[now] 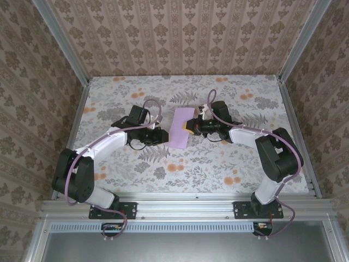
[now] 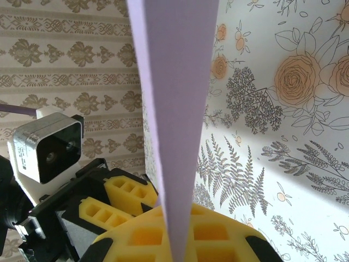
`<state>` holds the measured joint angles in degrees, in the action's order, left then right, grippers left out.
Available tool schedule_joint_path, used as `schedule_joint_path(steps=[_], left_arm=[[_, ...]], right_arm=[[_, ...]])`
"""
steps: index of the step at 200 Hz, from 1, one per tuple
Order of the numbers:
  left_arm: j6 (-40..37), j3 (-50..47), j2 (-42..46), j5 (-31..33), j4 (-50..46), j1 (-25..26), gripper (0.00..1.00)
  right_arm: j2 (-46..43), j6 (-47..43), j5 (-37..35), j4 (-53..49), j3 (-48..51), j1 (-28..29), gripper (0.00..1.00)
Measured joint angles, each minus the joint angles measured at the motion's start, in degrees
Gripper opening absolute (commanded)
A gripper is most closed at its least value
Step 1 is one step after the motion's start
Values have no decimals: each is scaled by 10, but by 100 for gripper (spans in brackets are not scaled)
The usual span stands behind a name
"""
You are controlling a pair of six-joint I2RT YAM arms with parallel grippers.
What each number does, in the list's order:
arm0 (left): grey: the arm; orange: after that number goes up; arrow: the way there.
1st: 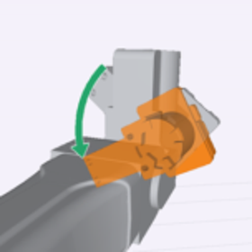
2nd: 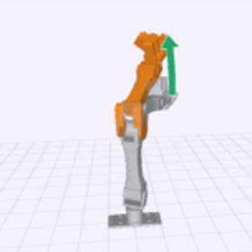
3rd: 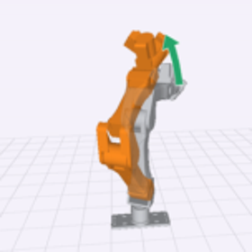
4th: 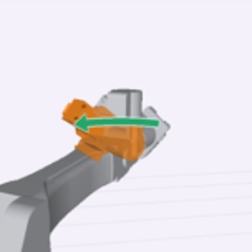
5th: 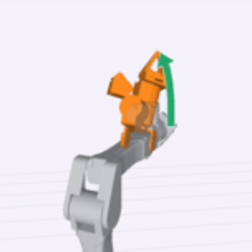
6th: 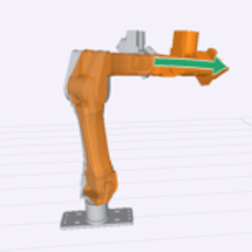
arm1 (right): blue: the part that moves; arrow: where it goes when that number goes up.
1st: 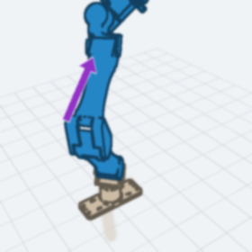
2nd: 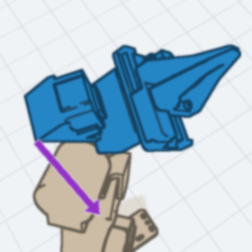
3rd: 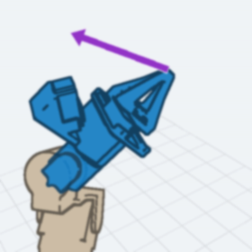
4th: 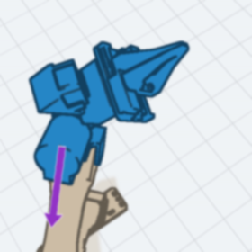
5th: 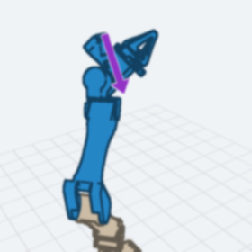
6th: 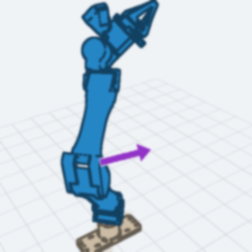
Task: Fold a paper plane with a square sheet of paper (pick it up from the middle)
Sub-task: Fold the triangle a second time at the center of the table.
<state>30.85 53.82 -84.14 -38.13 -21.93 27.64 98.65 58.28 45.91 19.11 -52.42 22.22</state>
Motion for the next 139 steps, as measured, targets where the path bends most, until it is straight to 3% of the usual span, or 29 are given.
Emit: schedule_joint_path(steps=[56,139], left_arm=[[-11,7,0,6,-27,1,8],[-26,19,-45,35,-53,16,8]], right_arm=[[23,-4,0,0,0,2,6],[98,-31,0,-2,-20,23,6]])
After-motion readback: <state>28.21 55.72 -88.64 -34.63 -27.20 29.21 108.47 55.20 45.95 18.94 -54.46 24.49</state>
